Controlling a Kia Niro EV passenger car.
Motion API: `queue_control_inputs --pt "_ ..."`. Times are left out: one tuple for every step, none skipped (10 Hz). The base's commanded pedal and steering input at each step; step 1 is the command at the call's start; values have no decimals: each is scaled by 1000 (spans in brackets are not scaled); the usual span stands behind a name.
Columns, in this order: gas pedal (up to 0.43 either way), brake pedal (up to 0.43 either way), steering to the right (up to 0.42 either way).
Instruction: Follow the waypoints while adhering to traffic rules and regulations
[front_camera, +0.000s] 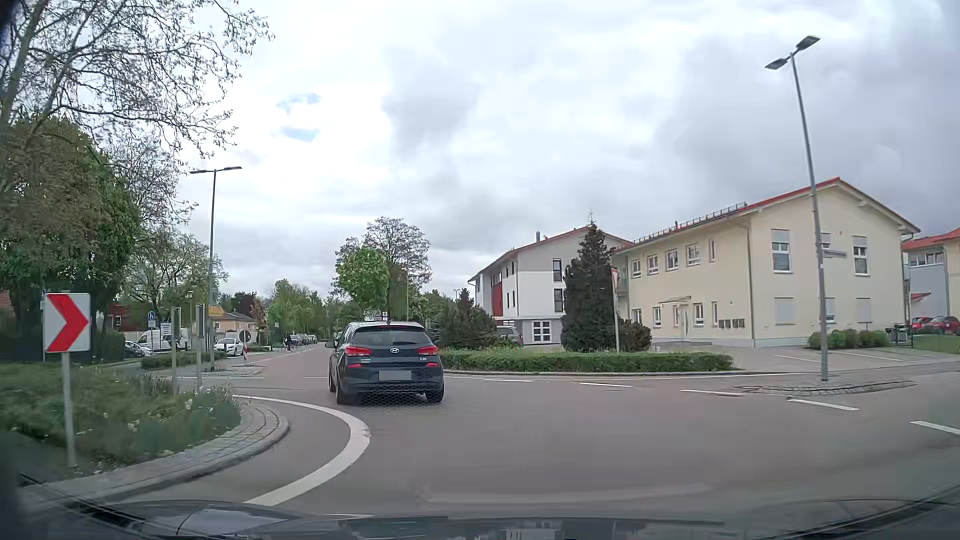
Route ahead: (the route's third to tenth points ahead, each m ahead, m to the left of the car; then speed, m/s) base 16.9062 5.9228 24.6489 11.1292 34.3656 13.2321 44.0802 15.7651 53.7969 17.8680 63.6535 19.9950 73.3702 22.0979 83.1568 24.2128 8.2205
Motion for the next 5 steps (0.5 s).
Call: queue_control_inputs --pt "157 12 -130" --pt "157 12 -141" --pt "157 6 -145" --pt "157 12 -146" --pt "157 12 -146"
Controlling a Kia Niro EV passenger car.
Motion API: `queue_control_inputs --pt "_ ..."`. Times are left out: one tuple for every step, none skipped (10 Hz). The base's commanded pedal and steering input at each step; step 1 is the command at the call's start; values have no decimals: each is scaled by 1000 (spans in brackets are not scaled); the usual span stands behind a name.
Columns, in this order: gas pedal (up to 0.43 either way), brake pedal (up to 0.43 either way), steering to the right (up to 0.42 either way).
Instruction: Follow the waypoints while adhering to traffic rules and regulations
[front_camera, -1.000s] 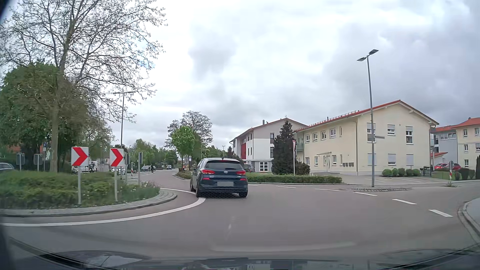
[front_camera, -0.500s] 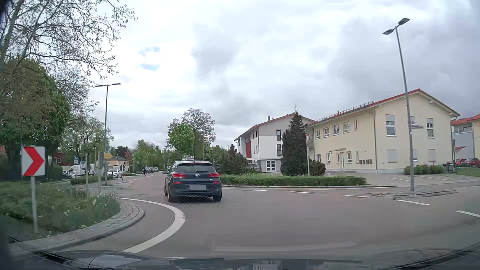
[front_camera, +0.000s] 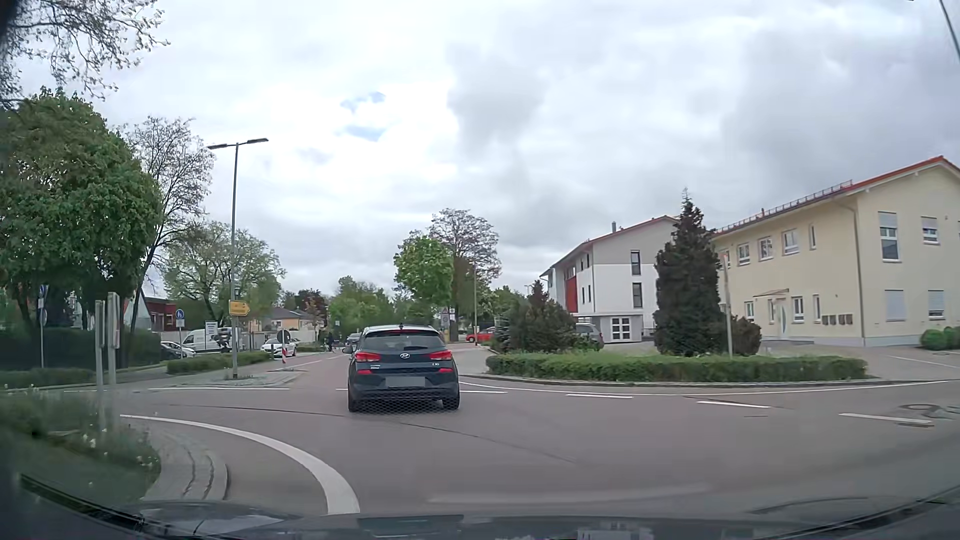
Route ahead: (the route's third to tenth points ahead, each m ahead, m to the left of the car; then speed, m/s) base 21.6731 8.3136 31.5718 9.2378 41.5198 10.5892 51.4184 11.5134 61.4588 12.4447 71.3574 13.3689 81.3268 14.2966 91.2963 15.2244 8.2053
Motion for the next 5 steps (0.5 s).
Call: queue_control_inputs --pt "157 12 -143" --pt "157 12 -138" --pt "157 6 -135" --pt "157 12 -130" --pt "157 12 -124"
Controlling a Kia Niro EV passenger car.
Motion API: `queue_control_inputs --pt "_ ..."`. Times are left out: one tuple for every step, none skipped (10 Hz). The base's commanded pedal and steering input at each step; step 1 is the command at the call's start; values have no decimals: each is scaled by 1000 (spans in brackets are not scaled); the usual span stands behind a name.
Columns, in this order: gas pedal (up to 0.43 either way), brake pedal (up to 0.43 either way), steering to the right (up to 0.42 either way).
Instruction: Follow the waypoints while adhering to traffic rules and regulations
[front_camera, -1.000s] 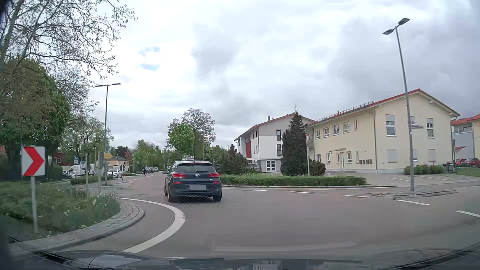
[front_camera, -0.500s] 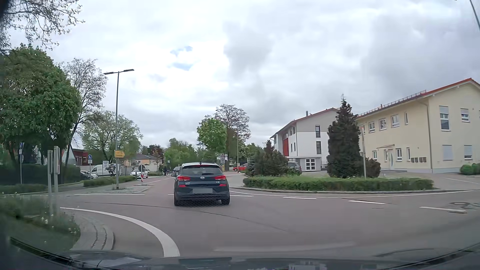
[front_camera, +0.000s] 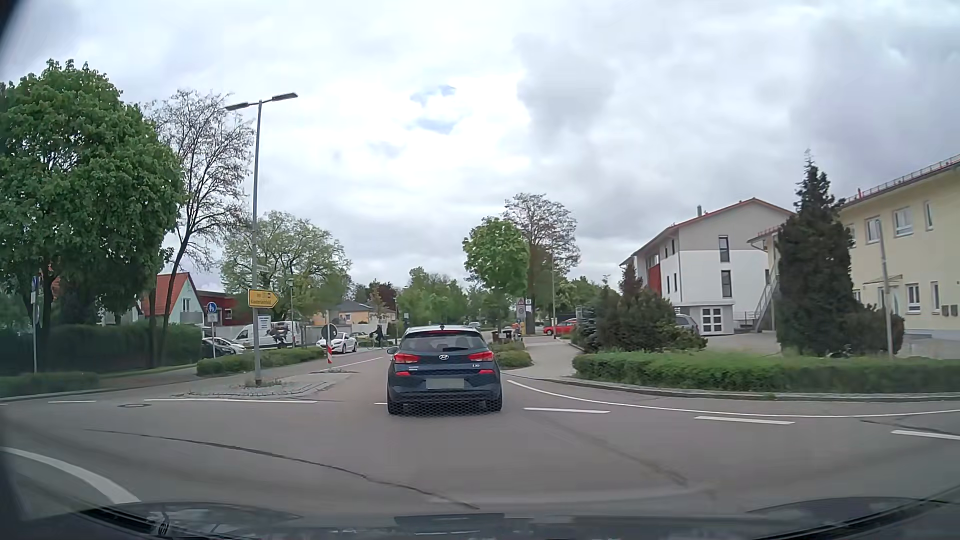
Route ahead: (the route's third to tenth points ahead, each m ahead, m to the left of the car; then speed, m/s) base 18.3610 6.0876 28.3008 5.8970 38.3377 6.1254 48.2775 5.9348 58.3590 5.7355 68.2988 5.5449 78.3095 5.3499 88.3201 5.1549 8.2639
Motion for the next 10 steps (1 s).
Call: queue_control_inputs --pt "157 12 -116" --pt "169 12 -95" --pt "169 6 -79" --pt "197 12 -60" --pt "209 6 -49" --pt "209 12 -47" --pt "209 12 -47" --pt "209 12 -47" --pt "220 6 -44" --pt "220 12 -37"
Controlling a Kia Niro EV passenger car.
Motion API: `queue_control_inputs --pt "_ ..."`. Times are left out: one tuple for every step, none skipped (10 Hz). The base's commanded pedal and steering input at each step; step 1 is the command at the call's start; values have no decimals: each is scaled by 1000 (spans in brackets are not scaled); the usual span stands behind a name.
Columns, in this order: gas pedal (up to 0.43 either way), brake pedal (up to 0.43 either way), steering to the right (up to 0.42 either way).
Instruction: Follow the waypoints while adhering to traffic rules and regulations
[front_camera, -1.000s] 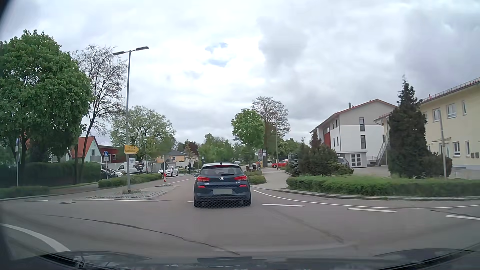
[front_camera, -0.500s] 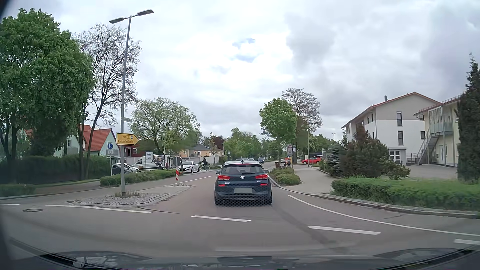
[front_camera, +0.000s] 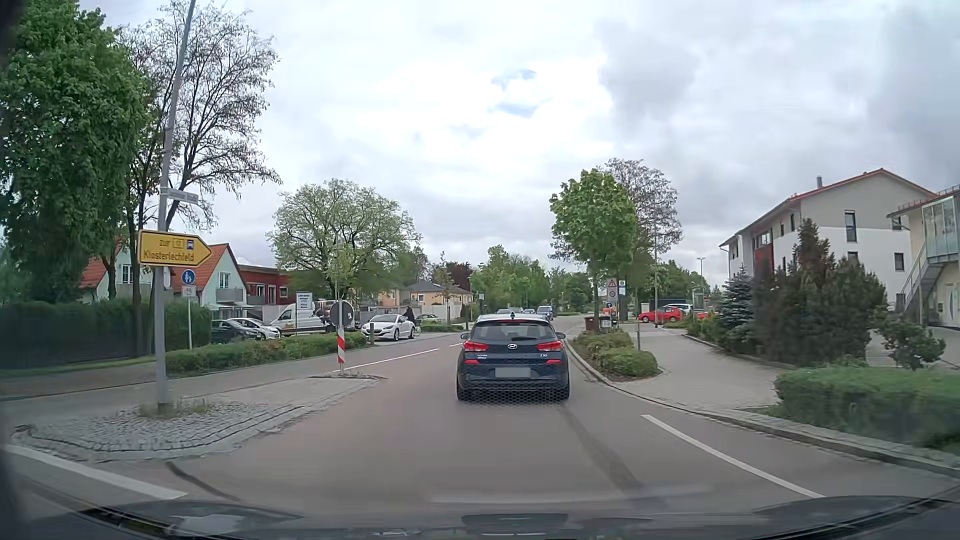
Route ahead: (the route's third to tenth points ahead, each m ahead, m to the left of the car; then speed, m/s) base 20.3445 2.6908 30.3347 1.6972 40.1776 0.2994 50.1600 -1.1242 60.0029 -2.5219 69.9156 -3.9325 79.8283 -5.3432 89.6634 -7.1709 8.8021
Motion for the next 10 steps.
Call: queue_control_inputs --pt "220 12 -29" --pt "220 6 -12" --pt "220 12 -4" --pt "220 6 -4" --pt "220 6 -2" --pt "220 6 -2" --pt "220 6 1" --pt "220 6 2" --pt "220 6 2" --pt "220 12 2"
